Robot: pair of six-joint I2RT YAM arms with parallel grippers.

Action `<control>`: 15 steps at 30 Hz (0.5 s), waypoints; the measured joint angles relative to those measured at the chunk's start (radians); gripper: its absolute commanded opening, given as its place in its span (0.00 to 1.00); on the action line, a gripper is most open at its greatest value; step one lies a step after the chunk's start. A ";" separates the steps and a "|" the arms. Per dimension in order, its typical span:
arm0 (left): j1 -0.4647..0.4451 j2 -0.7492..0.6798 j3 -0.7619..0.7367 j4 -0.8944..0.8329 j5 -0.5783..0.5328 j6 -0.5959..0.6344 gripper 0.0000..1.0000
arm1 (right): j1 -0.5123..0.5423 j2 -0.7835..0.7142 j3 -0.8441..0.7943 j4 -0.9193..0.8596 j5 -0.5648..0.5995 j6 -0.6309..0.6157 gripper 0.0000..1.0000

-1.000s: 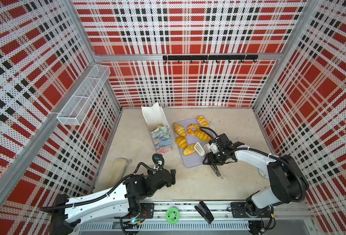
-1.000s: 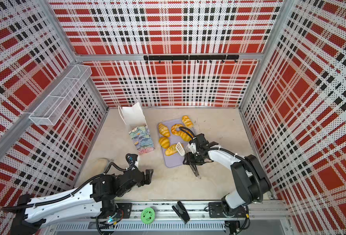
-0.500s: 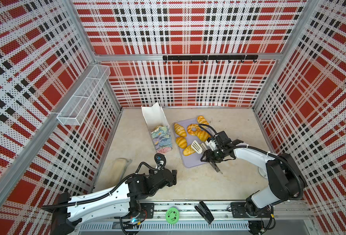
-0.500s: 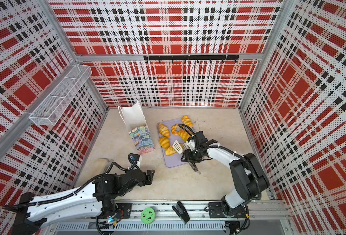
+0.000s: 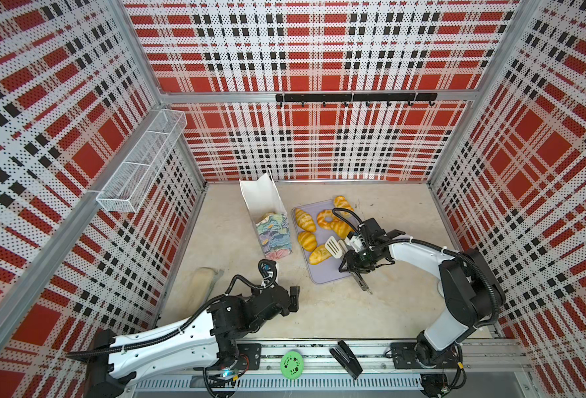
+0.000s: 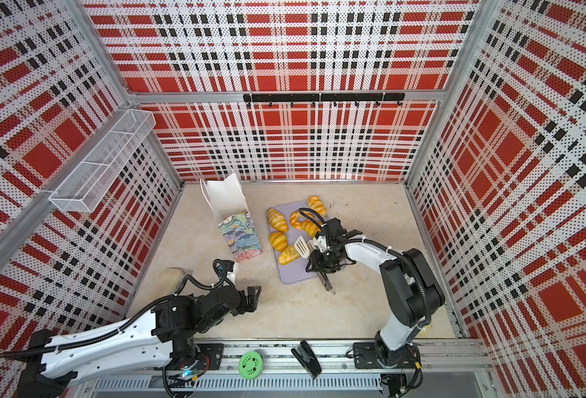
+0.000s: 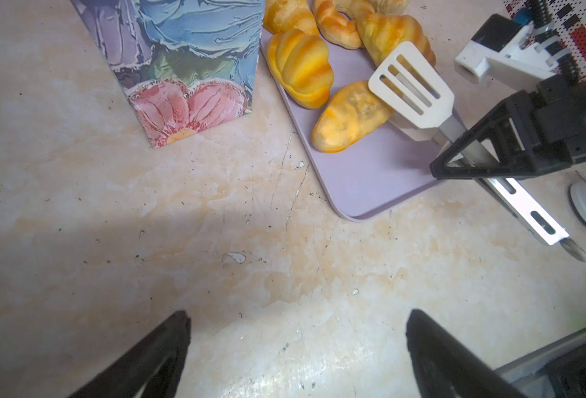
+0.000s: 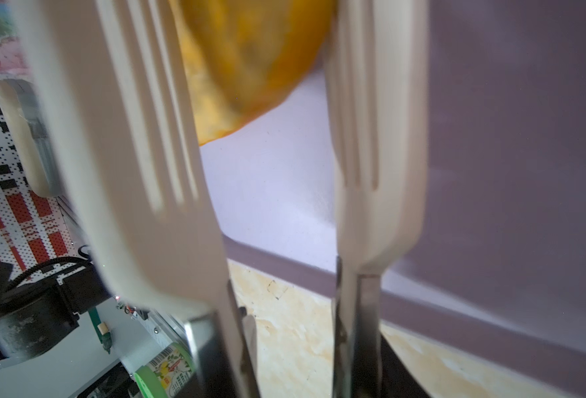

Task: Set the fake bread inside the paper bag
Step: 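Close the tongs on the orange loaf with the right gripper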

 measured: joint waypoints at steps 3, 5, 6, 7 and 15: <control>0.000 -0.006 0.000 -0.001 -0.001 0.000 0.99 | 0.000 0.000 0.006 -0.013 0.001 -0.007 0.32; 0.000 -0.012 0.000 -0.001 -0.001 0.000 0.99 | -0.002 0.000 0.006 -0.024 0.002 -0.010 0.26; 0.000 -0.015 0.000 -0.001 -0.001 0.000 0.99 | -0.002 0.000 0.006 -0.029 0.002 -0.011 0.24; 0.000 -0.018 0.000 -0.001 -0.001 0.000 0.99 | -0.002 -0.003 0.006 -0.033 0.005 -0.013 0.22; 0.000 -0.036 0.000 -0.002 -0.002 0.000 0.99 | -0.004 -0.069 0.004 -0.064 0.031 -0.014 0.18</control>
